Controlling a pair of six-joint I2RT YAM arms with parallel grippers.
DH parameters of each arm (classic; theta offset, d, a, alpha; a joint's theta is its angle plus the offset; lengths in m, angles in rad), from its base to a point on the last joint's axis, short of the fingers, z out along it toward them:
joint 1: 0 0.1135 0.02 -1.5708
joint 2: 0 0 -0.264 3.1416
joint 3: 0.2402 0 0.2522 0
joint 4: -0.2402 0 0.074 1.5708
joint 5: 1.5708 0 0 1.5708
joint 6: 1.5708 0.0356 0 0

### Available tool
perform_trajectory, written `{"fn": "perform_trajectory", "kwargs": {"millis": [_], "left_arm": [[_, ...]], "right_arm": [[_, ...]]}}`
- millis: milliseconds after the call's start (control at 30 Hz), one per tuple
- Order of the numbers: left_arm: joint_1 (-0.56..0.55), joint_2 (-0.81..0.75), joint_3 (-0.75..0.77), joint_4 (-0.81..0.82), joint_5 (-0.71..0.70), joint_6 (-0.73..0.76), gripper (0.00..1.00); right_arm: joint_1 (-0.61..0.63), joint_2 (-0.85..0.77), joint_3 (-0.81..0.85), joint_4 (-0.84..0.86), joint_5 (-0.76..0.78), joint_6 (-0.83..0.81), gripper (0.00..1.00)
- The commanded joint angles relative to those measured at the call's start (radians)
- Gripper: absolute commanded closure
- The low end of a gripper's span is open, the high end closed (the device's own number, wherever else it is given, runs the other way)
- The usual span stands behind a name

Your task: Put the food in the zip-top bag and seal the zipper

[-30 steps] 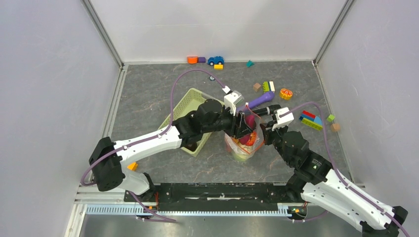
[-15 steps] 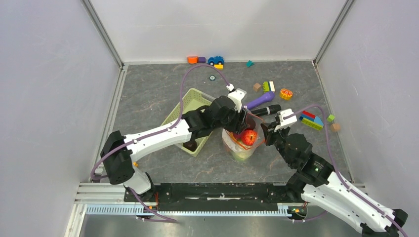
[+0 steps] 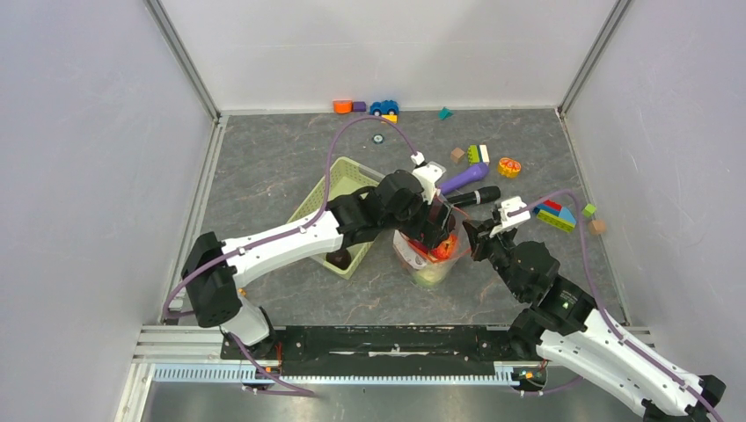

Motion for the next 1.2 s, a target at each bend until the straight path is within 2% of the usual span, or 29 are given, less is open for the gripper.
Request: {"fn": "perform_trajectory", "kwargs": {"millis": [0,167,467,600,767,900,1167], "left_arm": [[-0.004,-0.098,0.007,0.089,0.124,0.056,0.0],[-0.003,-0.21,-0.063,0.132,0.121,0.073,0.0],[0.007,-0.442,-0.239,0.106,-0.339,-0.003,0.0],[0.047,-0.478,-0.282,0.029,-0.434,-0.056,0.0],[0.137,-0.5,-0.339,-0.012,-0.383,-0.163,0.0],[0.206,-0.512,-0.403,0.023,-0.364,-0.185,0.0],[0.393,-0.415,-0.461,0.091,-0.194,-0.205,0.0]], "right_arm": [[0.003,-0.016,0.001,0.056,-0.018,-0.012,0.98],[0.003,-0.016,0.003,0.058,0.002,-0.02,0.98],[0.003,-0.009,-0.003,0.06,-0.009,-0.015,0.97],[0.003,-0.008,0.002,0.061,0.019,-0.021,0.97],[0.004,-0.013,-0.007,0.062,0.004,-0.017,0.96],[0.002,-0.011,-0.007,0.058,0.033,-0.012,0.96],[0.002,-0.024,-0.016,0.059,0.026,-0.014,0.98]]}}
